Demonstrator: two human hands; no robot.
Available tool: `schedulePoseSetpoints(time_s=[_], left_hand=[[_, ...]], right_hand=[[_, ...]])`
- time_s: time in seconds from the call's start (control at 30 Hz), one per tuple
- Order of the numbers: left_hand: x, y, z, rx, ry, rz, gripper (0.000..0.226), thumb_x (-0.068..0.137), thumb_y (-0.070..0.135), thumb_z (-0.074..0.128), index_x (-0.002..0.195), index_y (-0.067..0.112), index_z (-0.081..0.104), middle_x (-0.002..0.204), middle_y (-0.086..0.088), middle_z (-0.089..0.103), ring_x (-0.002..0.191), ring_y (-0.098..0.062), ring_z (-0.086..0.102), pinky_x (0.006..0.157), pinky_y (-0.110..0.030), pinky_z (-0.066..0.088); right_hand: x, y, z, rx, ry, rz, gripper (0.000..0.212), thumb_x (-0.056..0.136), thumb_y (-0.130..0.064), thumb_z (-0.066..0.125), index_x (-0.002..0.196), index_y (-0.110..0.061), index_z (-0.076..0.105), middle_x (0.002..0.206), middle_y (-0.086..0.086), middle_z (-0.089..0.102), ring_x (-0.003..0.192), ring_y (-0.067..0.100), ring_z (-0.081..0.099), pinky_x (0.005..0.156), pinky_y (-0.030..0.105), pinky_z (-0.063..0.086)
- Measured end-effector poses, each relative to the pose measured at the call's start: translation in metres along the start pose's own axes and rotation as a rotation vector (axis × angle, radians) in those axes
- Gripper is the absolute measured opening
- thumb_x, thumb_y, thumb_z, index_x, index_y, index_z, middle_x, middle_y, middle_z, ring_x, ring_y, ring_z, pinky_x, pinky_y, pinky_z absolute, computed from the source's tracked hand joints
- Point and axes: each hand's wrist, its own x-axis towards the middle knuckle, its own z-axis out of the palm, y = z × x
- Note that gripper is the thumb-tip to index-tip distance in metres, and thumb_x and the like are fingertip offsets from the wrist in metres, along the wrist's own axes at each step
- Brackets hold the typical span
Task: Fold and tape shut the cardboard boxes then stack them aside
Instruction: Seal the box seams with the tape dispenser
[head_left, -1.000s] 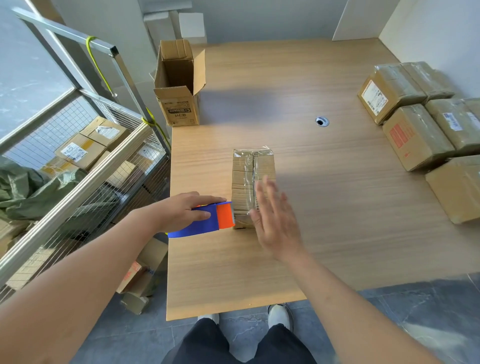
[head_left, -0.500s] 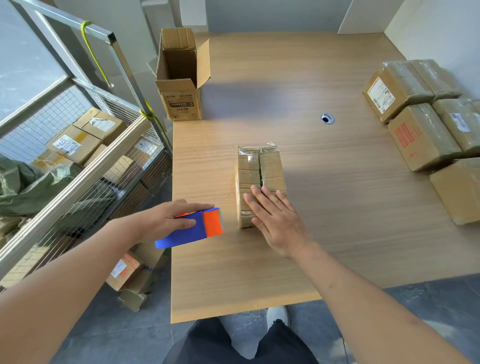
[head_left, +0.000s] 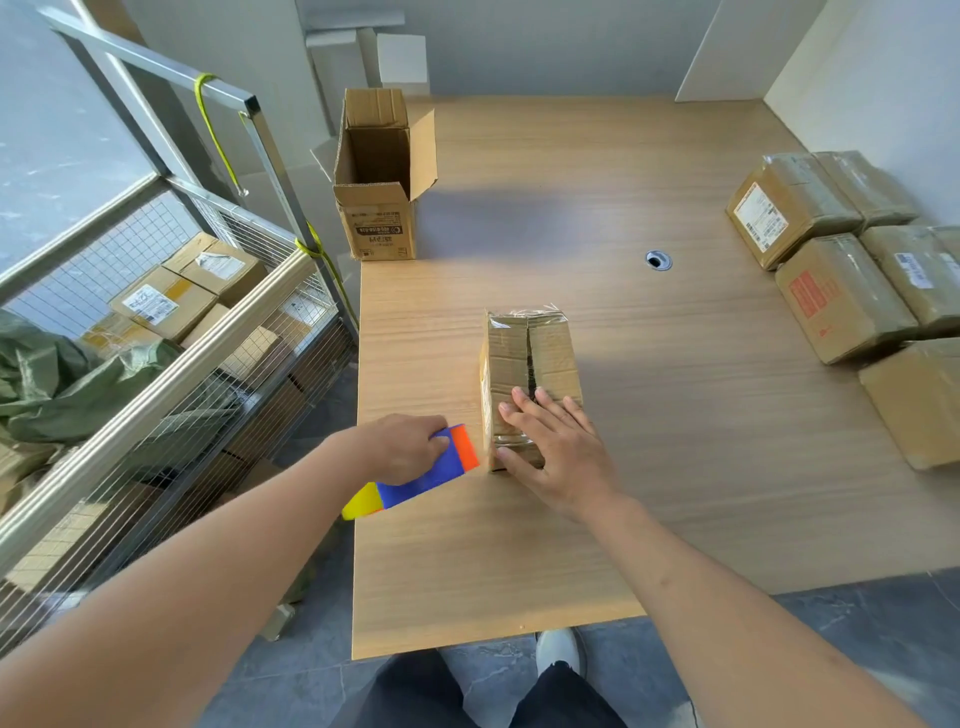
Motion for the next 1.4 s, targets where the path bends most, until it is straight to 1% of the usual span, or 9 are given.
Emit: schedulePoseSetpoints(time_s=[0.2,0.33,0.4,0.6,0.73,0.93,1.17,1.27,1.4], left_hand=[[-0.007,-0.014,0.018,-0.070,0.069,-0.086,0.040,0.108,0.047,0.033,0.146,0.038,0.041,0.130,-0.004,0.061,0.109,-0.028,0.057,0.091,-0.040,0.046],[0.000,0.001,0.034,-0.037,0.246,-0.099,0.053,0.104,0.055,0.041,0.154,0.051,0.025,0.105,-0.004,0.060,0.092,-0.025,0.060,0.083,-0.041,0.053],[0.004,0.005,0.043,-0.069,0.326,-0.127,0.058,0.101,0.061,0.044,0.154,0.057,0.020,0.103,-0.006,0.055,0.088,-0.024,0.058,0.078,-0.038,0.050],[0.011,0.020,0.068,-0.172,0.464,-0.249,0.066,0.099,0.064,0.048,0.155,0.056,0.016,0.105,-0.010,0.050,0.093,-0.030,0.056,0.073,-0.037,0.044],[0.015,0.024,0.081,-0.129,0.492,-0.255,0.073,0.098,0.059,0.055,0.158,0.050,0.016,0.110,-0.013,0.049,0.104,-0.033,0.056,0.080,-0.036,0.044],[0.014,0.016,0.087,-0.093,0.525,-0.203,0.070,0.100,0.057,0.051,0.159,0.042,0.017,0.114,-0.012,0.052,0.108,-0.029,0.055,0.079,-0.035,0.042],[0.005,0.015,0.066,0.043,0.437,-0.204,0.051,0.105,0.035,0.042,0.155,0.032,0.032,0.116,-0.014,0.056,0.107,-0.036,0.058,0.075,-0.037,0.038],[0.000,0.021,0.055,0.027,0.481,-0.165,0.049,0.105,0.033,0.043,0.153,0.030,0.036,0.115,-0.014,0.054,0.105,-0.036,0.058,0.075,-0.038,0.039],[-0.004,0.032,0.050,-0.038,0.546,0.062,0.049,0.103,0.029,0.050,0.152,0.024,0.043,0.130,-0.012,0.051,0.109,-0.037,0.058,0.087,-0.042,0.049]], right_hand=[[0.000,-0.009,-0.001,0.023,0.023,0.047,0.069,0.088,-0.074,0.037,0.150,-0.043,0.045,0.163,-0.020,0.031,0.155,0.008,0.021,0.128,0.035,0.003],[0.001,-0.023,0.004,-0.011,0.127,0.077,0.069,0.084,-0.074,0.046,0.140,-0.035,0.058,0.156,-0.010,0.048,0.149,0.017,0.036,0.127,0.045,0.013],[0.003,-0.030,0.007,-0.042,0.172,0.098,0.065,0.085,-0.072,0.048,0.134,-0.032,0.062,0.151,-0.006,0.054,0.145,0.020,0.042,0.126,0.051,0.018],[0.013,-0.043,0.018,-0.128,0.325,0.134,0.033,0.082,-0.044,0.067,0.106,-0.022,0.066,0.130,0.003,0.068,0.129,0.032,0.057,0.114,0.066,0.033],[0.020,-0.051,0.030,-0.281,0.348,0.133,0.036,0.078,-0.026,0.072,0.110,-0.018,0.058,0.122,0.007,0.066,0.124,0.037,0.058,0.107,0.071,0.036],[0.020,-0.045,0.040,-0.361,0.402,0.104,0.054,0.075,-0.034,0.085,0.111,-0.020,0.048,0.126,0.008,0.068,0.123,0.038,0.061,0.107,0.072,0.037],[0.009,-0.036,0.027,-0.282,0.206,0.081,0.110,0.031,-0.059,0.097,0.122,-0.021,0.051,0.142,0.003,0.060,0.135,0.032,0.054,0.117,0.062,0.031],[0.002,-0.028,0.010,-0.216,0.089,0.070,0.118,0.034,-0.066,0.094,0.137,-0.025,0.053,0.153,-0.003,0.051,0.144,0.027,0.044,0.122,0.055,0.027],[-0.016,-0.023,-0.006,-0.140,-0.012,0.036,0.122,0.043,-0.076,0.085,0.148,-0.029,0.046,0.162,-0.008,0.039,0.152,0.021,0.032,0.124,0.048,0.019]])
